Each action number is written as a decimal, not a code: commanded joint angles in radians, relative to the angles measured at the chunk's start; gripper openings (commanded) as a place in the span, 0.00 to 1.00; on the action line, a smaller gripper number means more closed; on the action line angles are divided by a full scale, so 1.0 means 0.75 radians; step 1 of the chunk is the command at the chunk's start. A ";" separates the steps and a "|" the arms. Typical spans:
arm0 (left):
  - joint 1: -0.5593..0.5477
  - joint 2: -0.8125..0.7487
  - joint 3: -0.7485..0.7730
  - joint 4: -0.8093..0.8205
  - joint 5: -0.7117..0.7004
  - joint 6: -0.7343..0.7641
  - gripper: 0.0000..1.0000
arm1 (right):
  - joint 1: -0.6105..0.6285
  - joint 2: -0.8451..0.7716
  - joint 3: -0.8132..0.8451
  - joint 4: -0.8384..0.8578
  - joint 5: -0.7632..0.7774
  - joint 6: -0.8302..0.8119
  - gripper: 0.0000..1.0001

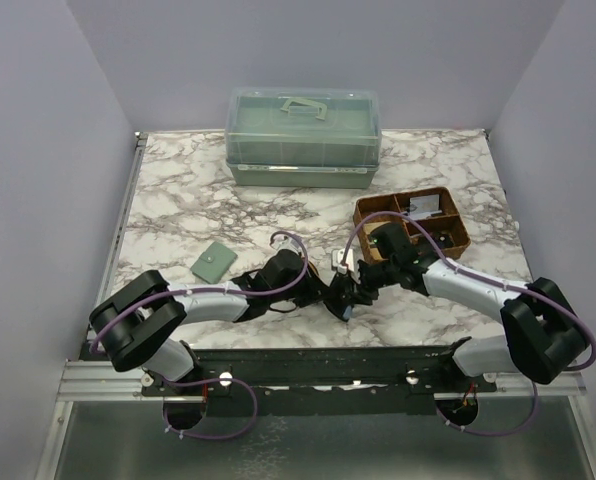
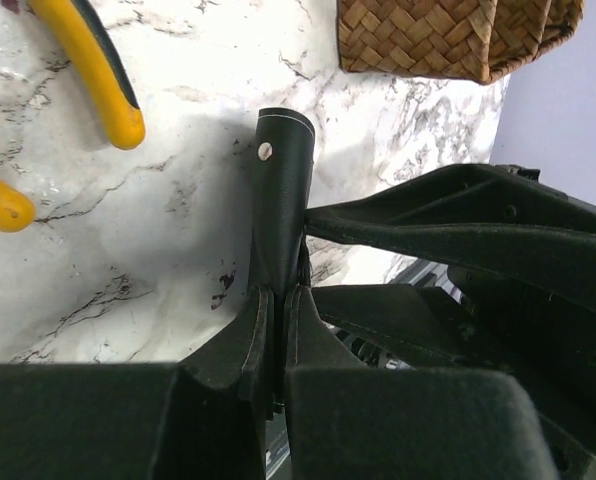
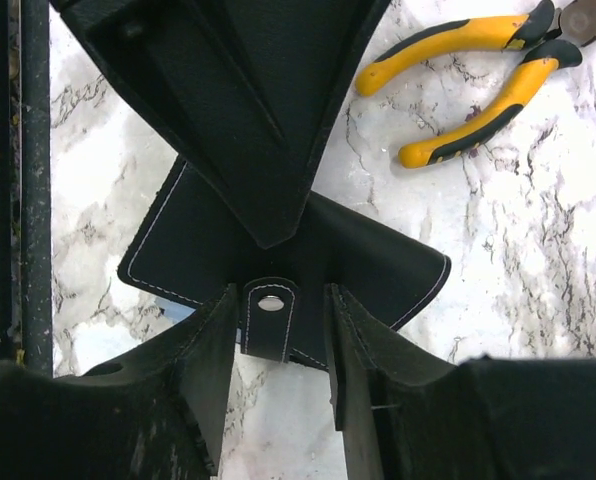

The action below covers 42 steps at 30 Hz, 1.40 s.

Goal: Take the credit cards out of the card holder
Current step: Pick up the card holder from the center of the board, then open the card holder.

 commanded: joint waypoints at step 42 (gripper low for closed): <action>0.157 -0.369 -0.291 -0.053 -0.190 -0.013 0.00 | -0.050 -0.096 0.062 -0.244 0.055 -0.081 0.00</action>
